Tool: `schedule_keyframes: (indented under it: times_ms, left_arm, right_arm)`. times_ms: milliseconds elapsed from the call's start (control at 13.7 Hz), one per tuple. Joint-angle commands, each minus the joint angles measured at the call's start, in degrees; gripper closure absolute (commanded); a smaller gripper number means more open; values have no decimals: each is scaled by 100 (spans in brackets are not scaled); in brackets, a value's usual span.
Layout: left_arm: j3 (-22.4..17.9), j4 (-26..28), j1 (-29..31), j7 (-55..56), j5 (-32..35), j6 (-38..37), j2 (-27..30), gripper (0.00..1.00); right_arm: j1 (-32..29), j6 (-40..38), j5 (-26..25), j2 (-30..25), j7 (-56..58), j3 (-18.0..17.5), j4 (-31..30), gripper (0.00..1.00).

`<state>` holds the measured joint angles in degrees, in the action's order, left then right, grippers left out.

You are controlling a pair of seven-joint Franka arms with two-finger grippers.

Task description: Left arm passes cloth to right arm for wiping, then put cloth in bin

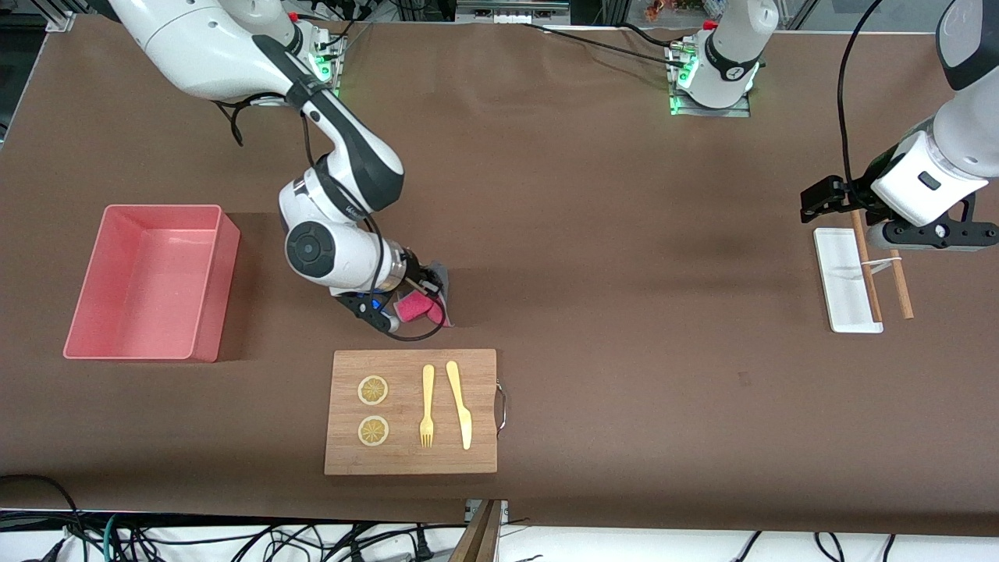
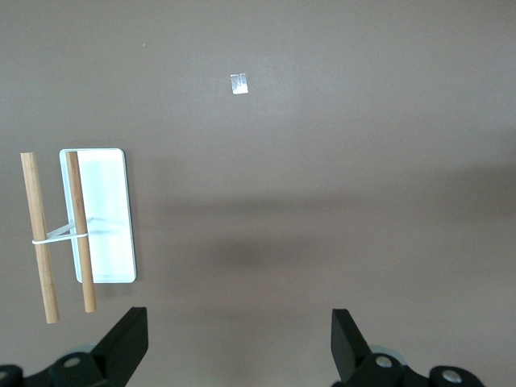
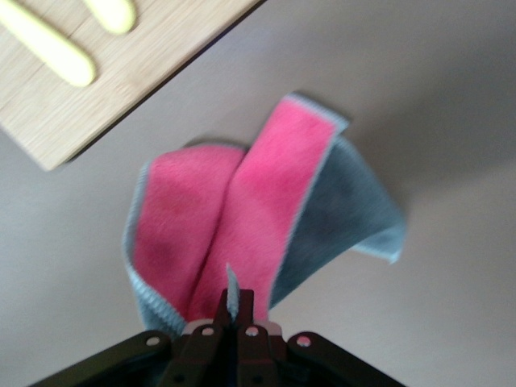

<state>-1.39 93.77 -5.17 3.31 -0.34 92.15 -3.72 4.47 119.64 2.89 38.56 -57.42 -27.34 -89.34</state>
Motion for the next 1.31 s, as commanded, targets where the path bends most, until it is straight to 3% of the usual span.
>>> schedule_keyframes:
  times_ms: [0,437,874,1238]
  left_arm:
    - [-11,-193,16,20,113,-153,-68,0]
    - [-2,-193,33,11,113,-154,-68,0]
    - [-11,-253,25,11,131,-145,-76,0]
    - [-11,-272,16,11,131,-145,-85,0]
  right_arm:
    - [-332,-475,54,-129,966,236,-75,100]
    - [-500,-1442,45,-331,3296,1396,-75,100]
    - [-632,-1865,36,-542,5141,2240,-75,100]
    - [-737,-2636,-289,-1060,5592,2374,170,100]
